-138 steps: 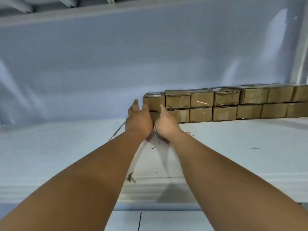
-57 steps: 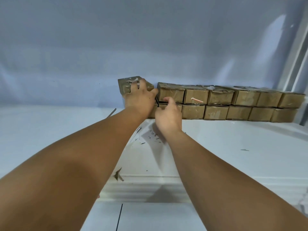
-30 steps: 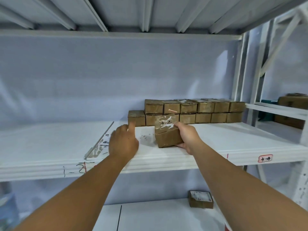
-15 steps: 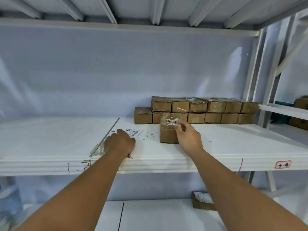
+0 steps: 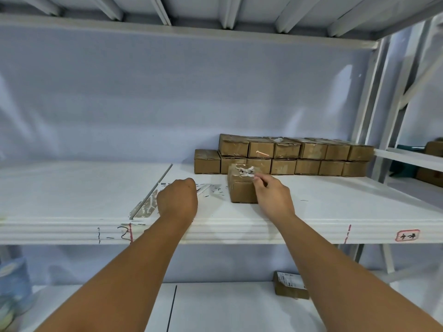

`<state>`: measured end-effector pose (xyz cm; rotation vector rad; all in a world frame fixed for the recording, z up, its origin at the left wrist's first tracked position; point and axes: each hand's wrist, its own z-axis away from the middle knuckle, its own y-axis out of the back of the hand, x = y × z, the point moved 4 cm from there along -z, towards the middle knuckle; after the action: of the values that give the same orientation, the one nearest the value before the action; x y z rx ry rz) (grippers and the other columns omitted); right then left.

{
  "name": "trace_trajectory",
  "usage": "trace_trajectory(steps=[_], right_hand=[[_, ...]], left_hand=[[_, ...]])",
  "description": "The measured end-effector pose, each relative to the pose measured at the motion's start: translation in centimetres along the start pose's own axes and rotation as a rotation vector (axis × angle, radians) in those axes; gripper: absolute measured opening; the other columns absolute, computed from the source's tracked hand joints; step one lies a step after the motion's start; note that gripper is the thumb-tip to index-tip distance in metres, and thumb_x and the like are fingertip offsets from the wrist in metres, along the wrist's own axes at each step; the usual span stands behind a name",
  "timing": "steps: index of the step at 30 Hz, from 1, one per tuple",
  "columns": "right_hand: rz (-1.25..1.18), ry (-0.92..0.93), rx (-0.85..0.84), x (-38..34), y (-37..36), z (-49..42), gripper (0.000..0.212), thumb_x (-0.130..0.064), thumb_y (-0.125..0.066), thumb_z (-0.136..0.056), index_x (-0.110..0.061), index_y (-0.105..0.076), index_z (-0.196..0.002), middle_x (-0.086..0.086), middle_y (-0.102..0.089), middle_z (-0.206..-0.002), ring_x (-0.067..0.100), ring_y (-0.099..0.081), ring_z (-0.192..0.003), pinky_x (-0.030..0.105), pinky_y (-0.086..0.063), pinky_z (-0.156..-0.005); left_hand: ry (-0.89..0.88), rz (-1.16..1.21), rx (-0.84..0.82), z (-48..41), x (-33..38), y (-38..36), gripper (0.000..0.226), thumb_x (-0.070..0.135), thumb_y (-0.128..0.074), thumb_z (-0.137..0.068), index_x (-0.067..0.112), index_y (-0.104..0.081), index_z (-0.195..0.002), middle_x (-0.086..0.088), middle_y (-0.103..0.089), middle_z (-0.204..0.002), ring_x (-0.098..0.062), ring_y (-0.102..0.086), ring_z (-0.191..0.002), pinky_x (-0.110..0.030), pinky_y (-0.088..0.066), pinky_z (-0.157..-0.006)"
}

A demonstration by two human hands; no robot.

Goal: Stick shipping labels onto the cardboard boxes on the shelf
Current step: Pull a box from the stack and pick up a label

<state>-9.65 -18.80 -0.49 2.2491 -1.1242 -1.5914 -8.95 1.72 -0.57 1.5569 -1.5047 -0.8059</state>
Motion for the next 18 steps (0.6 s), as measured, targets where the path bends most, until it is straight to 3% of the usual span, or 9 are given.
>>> trace_trajectory(steps=[3, 6, 8, 11, 13, 15, 18], right_hand=[[-0.003, -0.017, -0.004, 0.0, 0.1, 0.1, 0.036, -0.031, -0.036, -0.097, -0.029, -0.059, -0.125, 0.0, -0.063, -0.118, 0.02, -0.056, -0.103, 0.032, -0.045, -0.083], [0.02, -0.039, 0.0, -0.1, 0.1, 0.2, 0.035, -0.031, -0.032, -0.096, -0.031, -0.058, -0.121, 0.0, -0.062, -0.111, 0.021, -0.055, -0.1, 0.038, -0.048, -0.085], [0.053, -0.032, 0.014, -0.2, 0.0, 0.3, 0.032, -0.037, -0.032, -0.097, -0.029, -0.057, -0.115, 0.002, -0.062, -0.109, 0.021, -0.055, -0.097, 0.038, -0.048, -0.082], [0.08, -0.021, 0.053, -0.3, 0.2, 0.5, 0.031, -0.049, -0.041, -0.094, -0.027, -0.055, -0.11, -0.001, -0.056, -0.112, 0.019, -0.053, -0.1, 0.032, -0.042, -0.078], [0.069, -0.027, 0.075, -0.2, 0.3, 0.5, 0.031, -0.05, -0.047, -0.091, -0.027, -0.056, -0.11, -0.002, -0.053, -0.117, 0.018, -0.051, -0.106, 0.032, -0.042, -0.081], [0.044, -0.01, 0.097, -0.1, 0.5, 0.5, 0.031, -0.048, -0.05, -0.09, -0.026, -0.057, -0.111, -0.003, -0.051, -0.121, 0.018, -0.047, -0.114, 0.032, -0.041, -0.084], [-0.063, 0.051, 0.141, -0.2, 0.8, 0.7, 0.032, -0.047, -0.05, -0.092, -0.024, -0.06, -0.112, -0.004, -0.052, -0.121, 0.016, -0.039, -0.121, 0.028, -0.035, -0.086]], left_hand=[[0.078, 0.328, -0.004, -0.5, -1.3, -0.6, 0.016, 0.008, -0.048, -0.086, 0.016, -0.06, -0.084, -0.006, -0.064, -0.085, -0.027, -0.059, -0.082, -0.026, -0.04, -0.063], [0.098, 0.598, -0.051, -0.9, -2.1, -0.7, 0.037, 0.016, -0.05, -0.088, 0.012, -0.04, -0.052, -0.006, -0.045, -0.053, -0.026, -0.044, -0.06, -0.026, -0.028, -0.049], [0.118, 0.637, -0.044, -1.0, -2.4, -0.6, 0.039, 0.012, -0.048, -0.088, 0.013, -0.037, -0.05, -0.013, -0.046, -0.055, -0.027, -0.041, -0.062, -0.029, -0.025, -0.049], [0.084, 0.618, 0.029, -0.8, -2.1, -0.6, 0.028, 0.004, -0.046, -0.089, 0.004, -0.052, -0.061, -0.017, -0.055, -0.07, -0.034, -0.049, -0.071, -0.029, -0.026, -0.055], [-0.028, 0.553, 0.17, -0.6, -1.4, -0.3, 0.024, -0.003, -0.047, -0.089, 0.001, -0.059, -0.068, -0.013, -0.054, -0.072, -0.034, -0.051, -0.077, -0.028, -0.031, -0.061], [-0.162, 0.506, 0.358, -0.4, -0.4, 0.3, 0.018, -0.01, -0.05, -0.086, -0.005, -0.067, -0.09, -0.018, -0.059, -0.093, -0.036, -0.053, -0.091, -0.03, -0.037, -0.07], [-0.259, 0.563, 0.5, 0.4, 1.5, 1.9, 0.036, -0.016, -0.053, -0.082, -0.002, -0.065, -0.113, -0.019, -0.058, -0.112, -0.035, -0.048, -0.103, -0.028, -0.039, -0.074]])
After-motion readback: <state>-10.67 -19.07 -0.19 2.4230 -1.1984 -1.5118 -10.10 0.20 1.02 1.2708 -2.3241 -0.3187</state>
